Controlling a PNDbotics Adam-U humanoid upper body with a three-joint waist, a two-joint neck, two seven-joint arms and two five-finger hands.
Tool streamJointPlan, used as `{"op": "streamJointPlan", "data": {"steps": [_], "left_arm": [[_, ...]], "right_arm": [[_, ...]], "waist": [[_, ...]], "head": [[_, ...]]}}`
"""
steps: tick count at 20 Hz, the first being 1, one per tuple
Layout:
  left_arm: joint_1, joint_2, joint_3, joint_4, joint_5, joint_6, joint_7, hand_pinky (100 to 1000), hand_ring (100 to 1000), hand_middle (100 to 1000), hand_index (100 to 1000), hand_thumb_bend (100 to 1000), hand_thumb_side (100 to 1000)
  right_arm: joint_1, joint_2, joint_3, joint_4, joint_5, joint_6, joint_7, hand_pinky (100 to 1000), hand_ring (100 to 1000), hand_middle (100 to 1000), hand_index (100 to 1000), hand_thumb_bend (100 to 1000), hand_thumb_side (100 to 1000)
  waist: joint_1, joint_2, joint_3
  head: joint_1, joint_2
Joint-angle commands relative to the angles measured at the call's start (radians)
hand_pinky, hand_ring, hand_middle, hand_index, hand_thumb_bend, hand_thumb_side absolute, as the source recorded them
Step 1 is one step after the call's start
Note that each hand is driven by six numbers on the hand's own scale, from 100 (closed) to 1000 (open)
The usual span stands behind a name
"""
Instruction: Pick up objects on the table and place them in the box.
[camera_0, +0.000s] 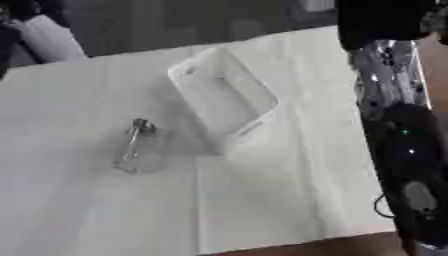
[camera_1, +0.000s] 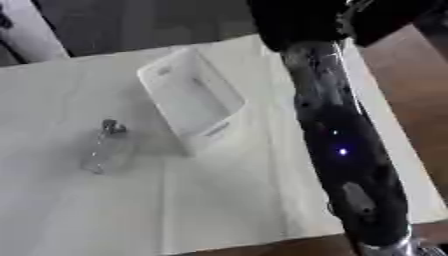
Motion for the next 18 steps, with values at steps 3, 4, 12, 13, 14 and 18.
{"op": "streamJointPlan", "data": {"steps": [3,4,12,13,14,18], "left_arm": [[-0.014,0.063,0.019,0.005,-0.065,-0.067,-0.058,578,680,858,943,658,465],[-0.013,0.07,0.017,0.008,-0.093,-0.088,-0.074,578,680,857,944,667,442],[-0.017,0.092,-0.029,0.084,-0.152,-0.145,-0.123,568,672,854,942,636,496],[-0.018,0.091,-0.033,0.093,-0.16,-0.141,-0.12,559,670,858,935,602,536],[-0.018,0.09,-0.038,0.104,-0.177,-0.136,-0.12,560,670,858,937,604,534],[-0.021,0.072,-0.052,0.147,-0.28,-0.119,-0.102,512,641,853,921,586,605]], "right_arm": [[-0.009,-0.015,-0.003,-0.017,0.008,-0.028,0.033,662,803,914,500,100,808],[-0.01,-0.016,-0.003,-0.018,0.008,-0.029,0.033,662,803,914,500,100,810],[-0.017,-0.019,0.004,-0.022,0.012,-0.031,0.033,663,805,915,494,100,809],[-0.017,-0.02,0.005,-0.022,0.013,-0.031,0.033,663,805,916,491,100,809],[-0.018,-0.021,0.005,-0.023,0.014,-0.031,0.033,663,805,916,492,100,809],[-0.017,-0.021,0.007,-0.026,0.017,-0.028,0.033,663,806,917,490,100,810]], "waist": [[0.001,-0.01,0.0],[0.001,-0.009,0.0],[0.0,0.001,-0.007],[0.0,0.001,-0.008],[0.0,0.003,-0.009],[0.001,0.006,-0.013]], "head": [[0.131,0.0],[0.141,0.0],[0.154,0.0],[0.153,0.0],[0.152,0.0],[0.146,0.0]]}}
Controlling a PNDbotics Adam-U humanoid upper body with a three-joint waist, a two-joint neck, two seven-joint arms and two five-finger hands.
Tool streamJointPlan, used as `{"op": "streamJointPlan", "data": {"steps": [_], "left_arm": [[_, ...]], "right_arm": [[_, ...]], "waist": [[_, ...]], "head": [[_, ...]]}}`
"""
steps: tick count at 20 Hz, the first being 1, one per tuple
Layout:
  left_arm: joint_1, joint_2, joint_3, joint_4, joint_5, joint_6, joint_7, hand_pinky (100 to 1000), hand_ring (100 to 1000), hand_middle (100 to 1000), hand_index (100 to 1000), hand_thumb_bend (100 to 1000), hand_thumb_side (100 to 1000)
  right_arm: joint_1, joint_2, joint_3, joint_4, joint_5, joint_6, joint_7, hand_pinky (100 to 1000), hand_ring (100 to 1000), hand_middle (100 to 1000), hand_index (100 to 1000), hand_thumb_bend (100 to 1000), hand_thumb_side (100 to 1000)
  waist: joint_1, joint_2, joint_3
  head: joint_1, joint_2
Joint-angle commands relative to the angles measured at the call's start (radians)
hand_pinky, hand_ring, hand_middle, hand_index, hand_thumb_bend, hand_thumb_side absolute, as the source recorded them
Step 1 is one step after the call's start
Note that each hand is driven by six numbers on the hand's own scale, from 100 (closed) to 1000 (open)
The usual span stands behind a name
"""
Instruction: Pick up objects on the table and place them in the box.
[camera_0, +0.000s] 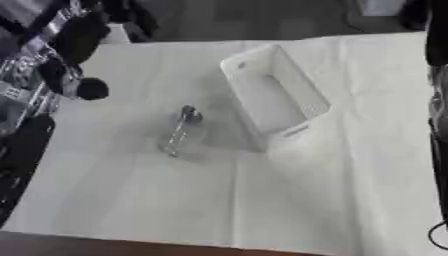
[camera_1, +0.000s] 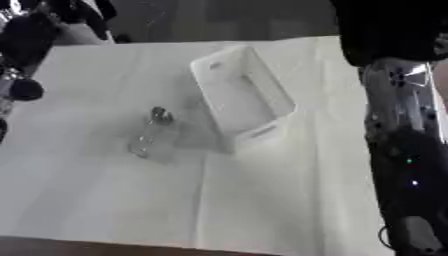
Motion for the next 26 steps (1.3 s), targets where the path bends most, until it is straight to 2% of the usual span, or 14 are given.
{"op": "streamJointPlan", "data": {"steps": [1,3,7,10,14,17,19,26], "left_arm": [[-0.021,0.008,-0.006,0.024,-0.087,-0.001,0.007,508,641,852,919,588,611],[-0.025,0.0,-0.015,0.035,-0.147,0.005,0.03,489,637,853,919,613,618],[-0.028,-0.028,-0.019,0.053,-0.282,0.029,0.069,388,585,834,896,600,716],[-0.016,-0.076,-0.004,0.04,-0.452,0.085,0.106,365,578,826,888,560,747],[0.0,-0.152,0.009,-0.021,-0.667,0.133,0.113,366,580,814,878,571,756],[0.001,-0.163,0.005,-0.044,-0.751,0.135,0.127,368,581,807,873,595,751],[0.004,-0.158,0.001,-0.045,-0.788,0.128,0.134,372,584,805,872,598,778],[0.009,-0.125,-0.017,-0.049,-0.889,0.079,0.154,408,612,797,872,669,812]], "right_arm": [[-0.017,-0.012,0.001,-0.02,0.003,-0.028,0.033,663,806,917,489,100,810],[-0.017,-0.012,0.001,-0.02,0.004,-0.026,0.033,664,807,918,490,100,814],[-0.012,-0.014,0.001,-0.023,0.004,-0.022,0.033,664,808,919,488,100,817],[-0.006,-0.017,0.0,-0.024,0.009,-0.015,0.033,664,809,921,487,100,816],[-0.001,-0.02,-0.001,-0.026,0.015,-0.009,0.033,664,809,921,487,100,816],[0.003,-0.02,0.0,-0.026,0.016,-0.004,0.033,664,810,923,487,100,815],[0.008,-0.022,0.0,-0.026,0.019,0.003,0.033,664,810,923,488,100,817],[0.015,-0.025,0.001,-0.028,0.021,0.014,0.033,664,811,924,487,100,818]], "waist": [[0.0,-0.009,-0.002],[0.001,-0.008,-0.004],[0.003,-0.007,-0.004],[0.006,-0.006,-0.002],[0.008,-0.006,0.001],[0.011,-0.007,0.002],[0.016,-0.008,0.002],[0.023,-0.01,0.002]], "head": [[0.002,0.0],[0.0,0.0],[-0.006,0.0],[-0.013,0.0],[-0.019,0.0],[-0.019,0.0],[-0.019,0.0],[-0.022,0.0]]}}
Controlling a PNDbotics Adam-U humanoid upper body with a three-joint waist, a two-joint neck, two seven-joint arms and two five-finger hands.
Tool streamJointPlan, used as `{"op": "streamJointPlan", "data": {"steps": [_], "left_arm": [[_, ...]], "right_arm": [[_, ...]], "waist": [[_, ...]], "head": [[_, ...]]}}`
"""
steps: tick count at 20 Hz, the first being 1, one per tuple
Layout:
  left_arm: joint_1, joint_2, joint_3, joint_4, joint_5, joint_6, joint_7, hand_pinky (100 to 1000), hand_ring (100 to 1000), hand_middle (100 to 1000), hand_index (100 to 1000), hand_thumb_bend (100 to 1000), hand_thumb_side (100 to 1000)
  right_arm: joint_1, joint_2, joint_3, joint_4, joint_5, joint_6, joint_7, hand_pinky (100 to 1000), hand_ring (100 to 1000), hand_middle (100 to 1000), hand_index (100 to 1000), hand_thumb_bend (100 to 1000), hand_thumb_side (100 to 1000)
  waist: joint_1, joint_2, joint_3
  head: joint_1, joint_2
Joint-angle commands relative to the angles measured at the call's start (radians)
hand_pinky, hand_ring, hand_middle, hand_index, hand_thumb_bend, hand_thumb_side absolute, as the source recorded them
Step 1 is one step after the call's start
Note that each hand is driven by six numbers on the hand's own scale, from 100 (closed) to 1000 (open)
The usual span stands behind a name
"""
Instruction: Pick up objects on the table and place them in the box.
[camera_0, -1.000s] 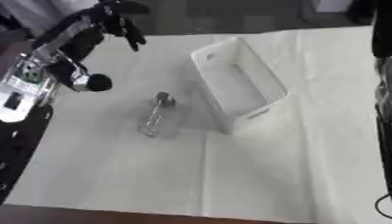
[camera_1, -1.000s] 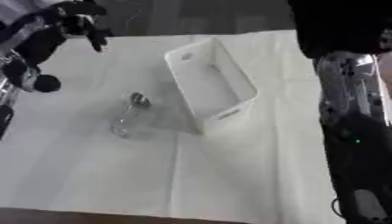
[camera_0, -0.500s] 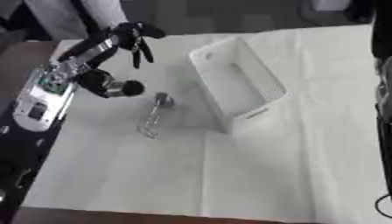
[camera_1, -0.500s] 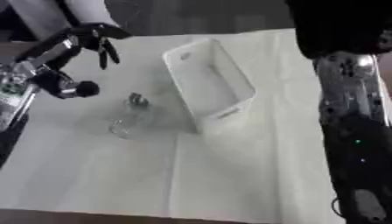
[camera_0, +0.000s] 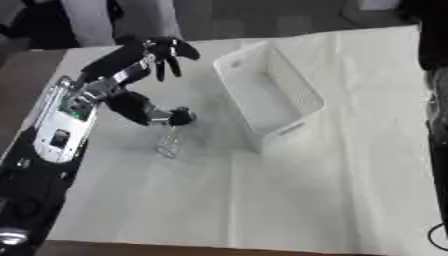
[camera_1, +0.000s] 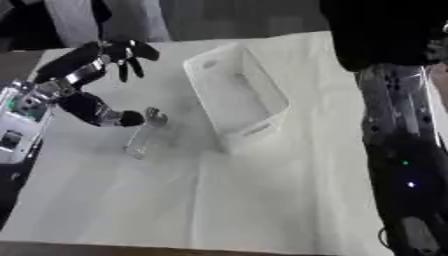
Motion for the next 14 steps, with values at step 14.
{"op": "streamJointPlan", "data": {"steps": [14], "left_arm": [[0.0,0.004,0.024,-0.099,-0.335,0.046,0.064,338,638,780,879,724,892]], "right_arm": [[0.009,-0.018,0.001,-0.02,0.004,-0.001,0.013,664,812,925,488,100,819]], "waist": [[0.006,-0.027,0.008]], "head": [[-0.094,0.0]]}}
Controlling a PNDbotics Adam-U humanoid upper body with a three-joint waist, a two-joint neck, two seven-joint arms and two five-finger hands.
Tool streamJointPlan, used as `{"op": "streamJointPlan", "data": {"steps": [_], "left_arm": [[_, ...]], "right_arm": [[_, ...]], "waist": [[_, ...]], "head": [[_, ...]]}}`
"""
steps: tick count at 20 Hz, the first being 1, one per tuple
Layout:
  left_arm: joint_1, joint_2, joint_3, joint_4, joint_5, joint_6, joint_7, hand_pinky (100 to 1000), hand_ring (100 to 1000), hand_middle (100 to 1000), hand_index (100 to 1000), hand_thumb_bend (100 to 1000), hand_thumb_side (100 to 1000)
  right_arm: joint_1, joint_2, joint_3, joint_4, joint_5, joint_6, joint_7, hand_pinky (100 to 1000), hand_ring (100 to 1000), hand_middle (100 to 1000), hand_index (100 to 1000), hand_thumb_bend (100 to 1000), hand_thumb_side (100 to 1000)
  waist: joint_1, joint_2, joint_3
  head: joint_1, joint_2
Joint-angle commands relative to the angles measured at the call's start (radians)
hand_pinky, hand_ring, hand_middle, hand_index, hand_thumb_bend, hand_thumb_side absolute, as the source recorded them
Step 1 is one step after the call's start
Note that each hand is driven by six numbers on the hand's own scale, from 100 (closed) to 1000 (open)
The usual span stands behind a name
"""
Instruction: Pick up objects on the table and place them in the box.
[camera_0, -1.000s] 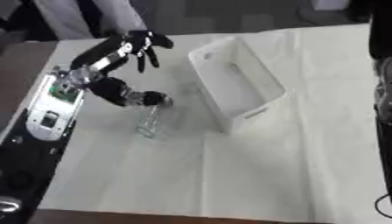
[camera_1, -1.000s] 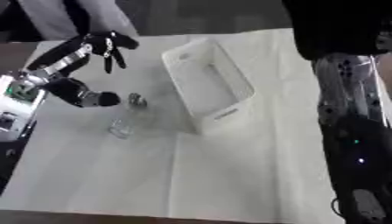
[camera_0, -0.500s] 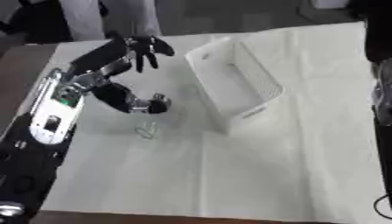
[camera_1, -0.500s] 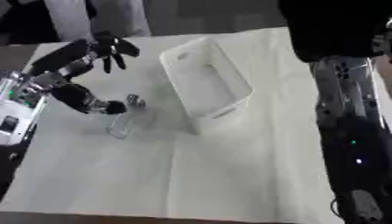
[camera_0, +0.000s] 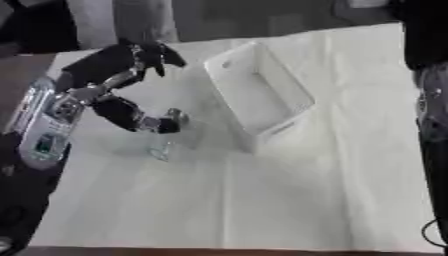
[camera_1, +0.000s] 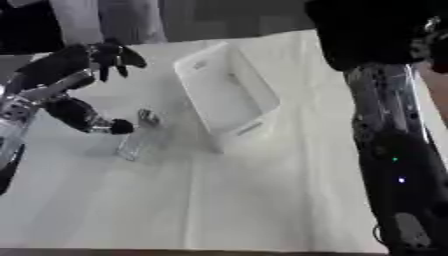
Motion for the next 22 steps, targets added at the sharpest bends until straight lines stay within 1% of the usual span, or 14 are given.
{"op": "streamJointPlan", "data": {"steps": [1,2,3,4,7,10,13,16,19,22], "left_arm": [[-0.001,-0.017,0.022,-0.039,-0.085,0.031,0.009,340,639,779,880,749,881],[0.001,-0.029,0.025,-0.042,-0.11,0.038,0.006,353,640,778,883,708,912],[0.003,-0.045,0.028,-0.045,-0.14,0.046,-0.002,353,640,778,883,708,912],[0.005,-0.056,0.03,-0.047,-0.165,0.052,-0.009,366,636,772,884,700,936],[0.009,-0.085,0.036,-0.05,-0.252,0.066,-0.048,377,619,756,877,704,966],[0.013,-0.107,0.033,-0.054,-0.313,0.065,-0.08,398,622,749,871,669,995],[0.021,-0.121,0.028,-0.047,-0.341,0.06,-0.097,409,626,746,869,665,1000],[0.031,-0.13,0.024,-0.026,-0.356,0.055,-0.096,408,628,756,874,637,1000],[0.044,-0.142,0.024,0.015,-0.355,0.048,-0.091,406,627,758,875,633,1000],[0.053,-0.156,0.028,0.039,-0.361,0.047,-0.084,400,624,758,874,623,1000]], "right_arm": [[-0.005,-0.01,0.001,-0.02,0.004,-0.005,0.01,664,812,925,488,100,815],[-0.003,-0.011,0.001,-0.02,0.004,-0.003,0.01,664,813,926,488,100,819],[-0.001,-0.011,0.001,-0.02,0.005,-0.001,0.01,664,813,926,488,100,819],[0.0,-0.012,0.001,-0.021,0.006,0.0,0.01,664,813,926,487,100,820],[0.001,-0.013,0.001,-0.02,0.006,0.002,0.01,664,813,926,487,100,820],[0.006,-0.016,0.003,-0.02,0.008,0.006,0.01,664,814,927,487,100,820],[0.012,-0.022,0.006,-0.019,0.011,0.012,0.01,664,814,927,487,100,820],[0.02,-0.031,0.009,-0.017,0.014,0.017,0.01,664,815,929,486,100,821],[0.026,-0.041,0.011,-0.014,0.019,0.022,0.01,664,815,929,484,100,820],[0.029,-0.049,0.012,-0.012,0.021,0.02,0.01,664,815,928,484,100,820]], "waist": [[0.002,-0.02,0.004],[0.002,-0.02,0.005],[0.003,-0.021,0.006],[0.003,-0.021,0.007],[0.005,-0.023,0.01],[0.01,-0.025,0.013],[0.02,-0.029,0.022],[0.031,-0.034,0.035],[0.041,-0.038,0.051],[0.047,-0.041,0.063]], "head": [[-0.024,0.0],[-0.027,0.0],[-0.029,0.0],[-0.03,0.0],[-0.029,0.0],[-0.026,0.0],[-0.022,0.0],[-0.017,0.0],[0.011,0.0],[0.019,0.0]]}}
